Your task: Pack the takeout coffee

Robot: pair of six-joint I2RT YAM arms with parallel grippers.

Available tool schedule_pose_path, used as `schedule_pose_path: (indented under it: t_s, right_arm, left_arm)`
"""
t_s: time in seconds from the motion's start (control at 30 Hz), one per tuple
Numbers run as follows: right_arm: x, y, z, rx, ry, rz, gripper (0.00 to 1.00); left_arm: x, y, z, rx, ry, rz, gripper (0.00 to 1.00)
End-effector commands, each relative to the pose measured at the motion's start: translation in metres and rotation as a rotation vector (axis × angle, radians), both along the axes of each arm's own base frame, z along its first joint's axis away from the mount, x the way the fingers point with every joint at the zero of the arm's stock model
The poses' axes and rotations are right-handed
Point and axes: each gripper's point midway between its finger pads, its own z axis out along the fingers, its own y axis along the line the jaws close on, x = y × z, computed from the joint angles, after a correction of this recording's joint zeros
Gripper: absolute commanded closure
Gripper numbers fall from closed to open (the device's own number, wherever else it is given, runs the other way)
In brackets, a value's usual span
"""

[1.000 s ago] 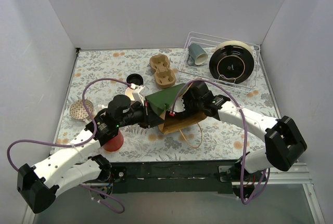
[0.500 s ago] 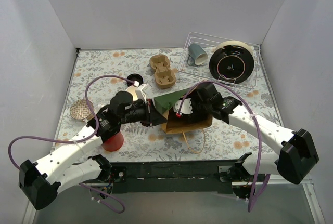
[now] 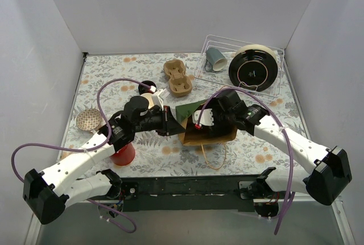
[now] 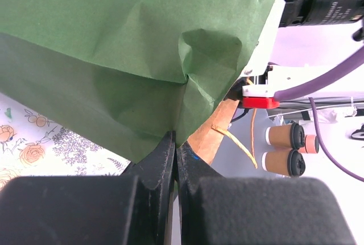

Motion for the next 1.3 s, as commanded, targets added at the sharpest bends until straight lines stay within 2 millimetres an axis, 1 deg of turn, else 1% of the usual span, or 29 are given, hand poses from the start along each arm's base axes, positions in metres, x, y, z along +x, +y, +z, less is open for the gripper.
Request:
schedule_pose_path:
  t_s: [0.0,0.13,0.3,0.47,0.73,0.8,0.87,0.97,1.13,1.2,1.23,1.27]
  right_arm:
    - [-0.002,-0.007,0.027,0.014,-0.018,-0.023,0.02]
    - [-0.008,-0.007,0.036,0.044,-0.022,-0.012,0.01]
    - [-0.022,-0.012,0.034,0.042,0.014,0.010,0.02]
    - [-0.028,-0.013,0.032,0.060,0.033,0.011,0.01]
    - [-0.036,-0.006,0.045,0.130,0.044,0.023,0.01]
    - [-0.038,-0.003,0.053,0.168,0.049,0.012,0.02]
    - [-0.035,0.002,0.067,0.221,0.021,0.008,0.02]
    - [-0.036,0.007,0.078,0.283,0.019,-0.010,0.01]
    - [-0.037,0.005,0.082,0.321,0.024,-0.052,0.02]
    - [-0.037,0.006,0.092,0.361,0.003,-0.058,0.01]
    - [-0.038,0.006,0.096,0.381,0.004,-0.064,0.01]
    - [-0.039,0.006,0.105,0.406,-0.006,-0.068,0.02]
  left_arm:
    - [-0.002,0.001,0.005,0.025,-0.005,-0.017,1.00]
    - [-0.002,0.002,0.004,0.038,-0.004,-0.017,1.00]
    - [-0.001,0.002,0.002,0.050,0.010,-0.012,1.00]
    - [0.005,-0.004,0.011,0.054,0.013,-0.016,1.00]
    - [0.012,-0.009,0.019,0.068,0.035,-0.004,1.00]
    - [0.015,-0.011,0.020,0.079,0.047,0.000,1.00]
    - [0.016,-0.012,0.020,0.089,0.059,0.001,1.00]
    - [0.019,-0.014,0.023,0.095,0.078,0.010,1.00]
    - [0.025,-0.019,0.024,0.123,0.109,0.013,1.00]
    - [0.027,-0.019,0.023,0.139,0.138,0.031,1.00]
    - [0.029,-0.021,0.025,0.148,0.153,0.035,1.00]
    - [0.029,-0.023,0.026,0.146,0.172,0.038,1.00]
